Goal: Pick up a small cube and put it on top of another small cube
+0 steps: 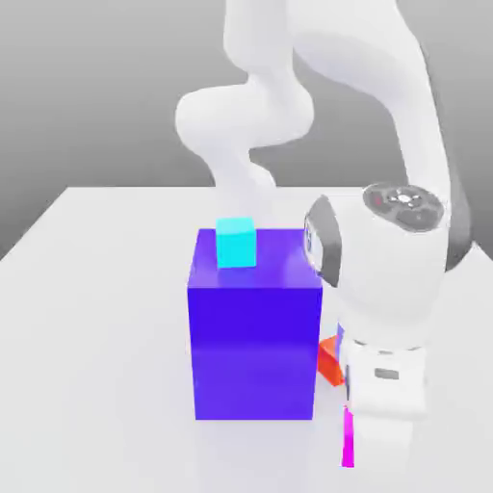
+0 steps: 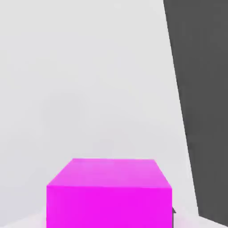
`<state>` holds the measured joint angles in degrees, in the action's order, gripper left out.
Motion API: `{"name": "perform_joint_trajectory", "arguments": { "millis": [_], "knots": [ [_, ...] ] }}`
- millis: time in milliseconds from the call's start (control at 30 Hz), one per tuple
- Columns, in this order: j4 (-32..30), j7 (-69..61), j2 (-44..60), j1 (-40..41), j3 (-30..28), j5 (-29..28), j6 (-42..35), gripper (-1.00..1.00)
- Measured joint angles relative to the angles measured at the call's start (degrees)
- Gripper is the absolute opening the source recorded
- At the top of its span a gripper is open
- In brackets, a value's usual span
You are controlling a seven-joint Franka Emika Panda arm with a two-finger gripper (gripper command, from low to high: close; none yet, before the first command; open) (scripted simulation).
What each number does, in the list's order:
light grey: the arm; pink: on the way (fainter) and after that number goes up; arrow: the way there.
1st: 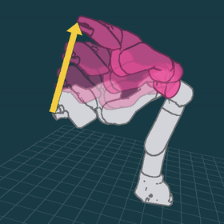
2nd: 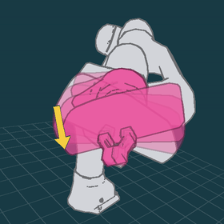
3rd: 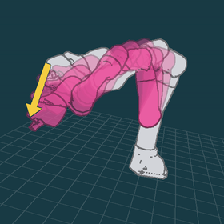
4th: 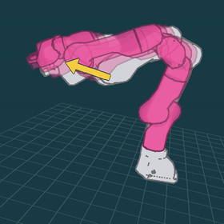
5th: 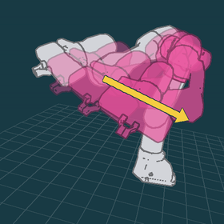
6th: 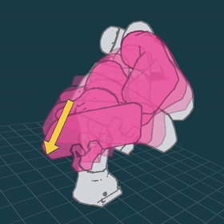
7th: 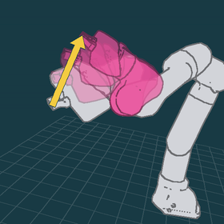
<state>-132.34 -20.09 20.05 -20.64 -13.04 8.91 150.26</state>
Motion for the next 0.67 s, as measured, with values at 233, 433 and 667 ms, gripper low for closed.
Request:
{"name": "perform_joint_trajectory", "arguments": {
  "millis": [233, 433, 667],
  "knots": [
    [7.88, 9.14, 3.78, 9.54, -9.17, 6.24, -6.30, -1.00],
    [15.07, 16.58, 8.23, 18.54, -15.79, 12.19, -10.44, -1.00],
    [18.73, 17.71, 13.98, 23.40, -15.19, 16.43, -8.94, 1.00]
  ]
}}
